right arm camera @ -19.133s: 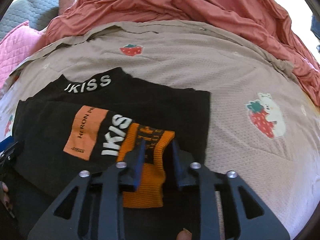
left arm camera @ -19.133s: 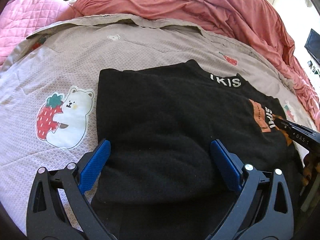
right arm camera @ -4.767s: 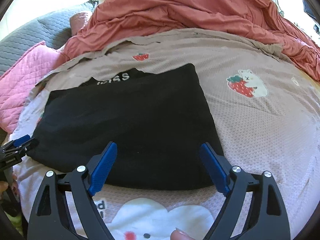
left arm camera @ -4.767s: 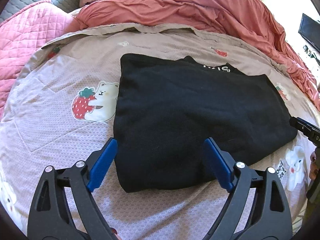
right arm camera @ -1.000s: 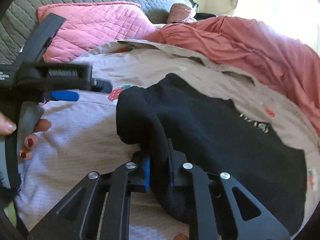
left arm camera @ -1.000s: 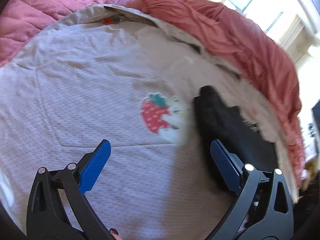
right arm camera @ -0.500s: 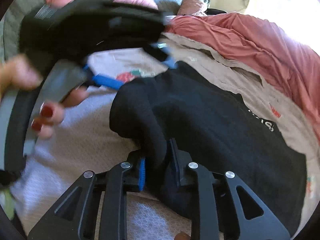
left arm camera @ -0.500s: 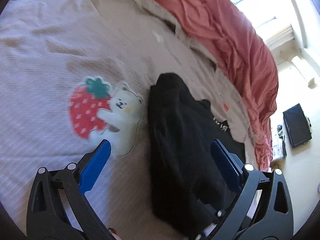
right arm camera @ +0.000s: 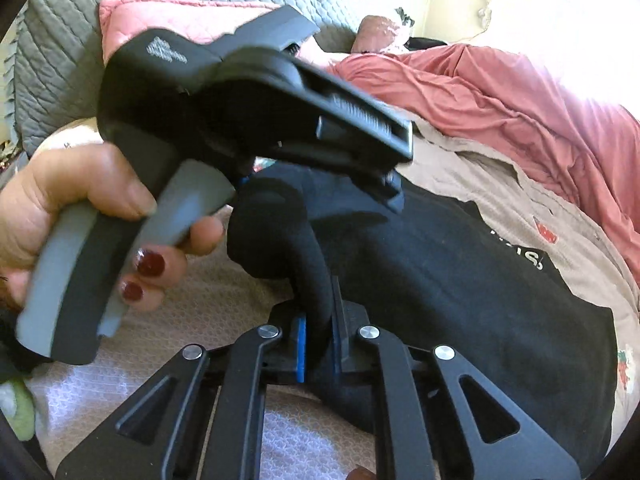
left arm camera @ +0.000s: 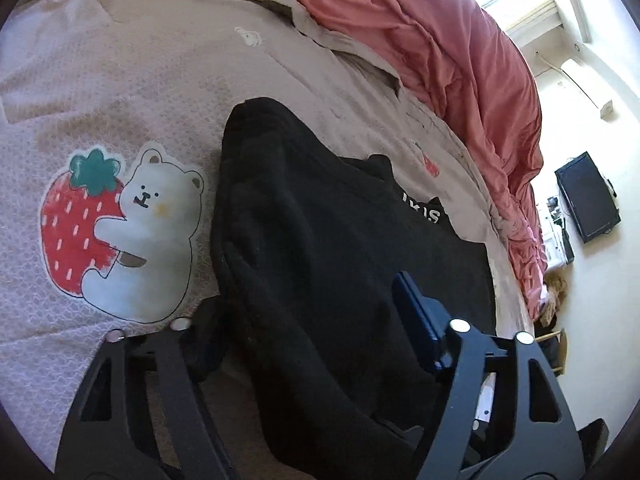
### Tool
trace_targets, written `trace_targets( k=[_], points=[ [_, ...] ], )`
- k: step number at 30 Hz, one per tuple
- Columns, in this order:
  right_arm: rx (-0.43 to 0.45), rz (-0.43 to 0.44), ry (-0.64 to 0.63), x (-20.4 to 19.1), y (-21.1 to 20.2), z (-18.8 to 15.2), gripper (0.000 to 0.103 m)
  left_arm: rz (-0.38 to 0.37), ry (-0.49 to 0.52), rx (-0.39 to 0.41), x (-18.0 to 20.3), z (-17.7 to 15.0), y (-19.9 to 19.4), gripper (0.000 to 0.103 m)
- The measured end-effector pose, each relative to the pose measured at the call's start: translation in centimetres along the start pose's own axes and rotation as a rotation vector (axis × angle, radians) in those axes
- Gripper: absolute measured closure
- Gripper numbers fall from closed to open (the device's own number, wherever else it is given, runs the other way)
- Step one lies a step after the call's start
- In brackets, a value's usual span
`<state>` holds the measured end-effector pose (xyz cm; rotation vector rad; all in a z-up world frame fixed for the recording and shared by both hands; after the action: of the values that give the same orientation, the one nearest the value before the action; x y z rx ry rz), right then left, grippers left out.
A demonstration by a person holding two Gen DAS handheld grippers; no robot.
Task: Fold small clothes
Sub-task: 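Grasp the folded shirt edge with the right gripper while the left gripper comes alongside, then lift the held shirt edge with the right gripper and fold it over the other half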
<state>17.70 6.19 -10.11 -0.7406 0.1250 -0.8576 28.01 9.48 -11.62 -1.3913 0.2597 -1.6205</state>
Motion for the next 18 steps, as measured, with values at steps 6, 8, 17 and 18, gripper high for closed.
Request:
trace_targets(
  k=[6,8,17,18],
  points=[
    [0.023,-0.001,0.008,0.1,-1.0,0.5,0.095,0.006,-0.017,0.019,0.5,0.2,-1.1,0.084],
    [0.037,0.003,0.022,0.4,-1.6,0.7,0.095,0.029,-0.009,0.021,1.0,0.4,-1.5,0.085],
    [0.116,-0.034,0.078,2.9,-5.1,1.2,0.096,0.086,0.046,0.058,5.9,1.0,-3.3,0.086],
    [0.123,-0.037,0.091,3.3,-5.5,1.2,0.096,0.090,0.050,0.059,6.5,1.0,-3.3,0.086]
  ],
)
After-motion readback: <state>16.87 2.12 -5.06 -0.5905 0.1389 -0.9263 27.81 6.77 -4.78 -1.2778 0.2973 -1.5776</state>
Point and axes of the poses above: each gripper's, at about its wrist camera, not at the fingertips, and y roughly the way its jaws point, x to its right, z to its top, the point moved 9 cm from there along y, roughly the way its jaws point, and after that the axes turned 5 degrees about -y, right-handed, at the moved point
